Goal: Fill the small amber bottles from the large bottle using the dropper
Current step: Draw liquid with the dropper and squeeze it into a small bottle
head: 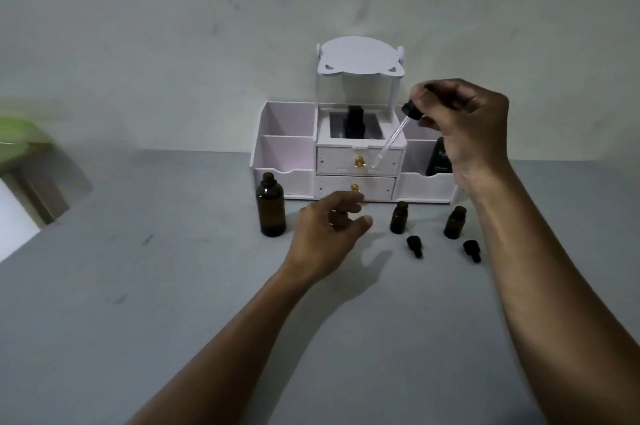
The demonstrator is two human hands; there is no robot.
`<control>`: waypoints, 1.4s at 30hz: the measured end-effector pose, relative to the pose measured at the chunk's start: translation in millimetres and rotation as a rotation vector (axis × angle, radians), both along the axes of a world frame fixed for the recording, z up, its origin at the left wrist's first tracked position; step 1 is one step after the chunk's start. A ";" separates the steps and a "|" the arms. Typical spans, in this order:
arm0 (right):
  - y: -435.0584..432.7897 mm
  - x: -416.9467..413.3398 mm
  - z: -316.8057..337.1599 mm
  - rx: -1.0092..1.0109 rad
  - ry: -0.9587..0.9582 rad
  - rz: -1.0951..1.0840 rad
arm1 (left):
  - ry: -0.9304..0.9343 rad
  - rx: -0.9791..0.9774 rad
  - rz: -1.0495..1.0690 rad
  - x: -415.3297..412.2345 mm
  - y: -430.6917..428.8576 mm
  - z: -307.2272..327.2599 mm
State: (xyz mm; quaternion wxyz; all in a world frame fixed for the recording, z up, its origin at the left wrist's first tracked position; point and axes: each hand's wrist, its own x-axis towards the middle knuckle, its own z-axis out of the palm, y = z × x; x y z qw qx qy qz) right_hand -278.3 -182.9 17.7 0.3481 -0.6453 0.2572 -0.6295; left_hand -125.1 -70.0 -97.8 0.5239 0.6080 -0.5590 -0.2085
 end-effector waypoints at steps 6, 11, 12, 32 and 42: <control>24.3 55.9 2.7 0.030 -0.134 0.121 | 0.101 -0.270 0.335 65.9 35.8 10.7; 35.6 93.4 -10.2 0.059 -0.076 0.156 | 0.152 -0.161 0.417 115.3 34.1 -4.9; 35.8 98.3 -13.6 0.070 -0.072 0.164 | 0.173 -0.111 0.378 121.2 31.5 -9.2; 36.7 144.4 -32.2 -0.039 0.347 0.277 | 0.180 -0.019 0.108 132.4 22.3 -28.6; 32.2 156.1 -68.0 0.007 0.572 0.229 | 0.149 -0.020 0.119 135.0 22.0 -30.4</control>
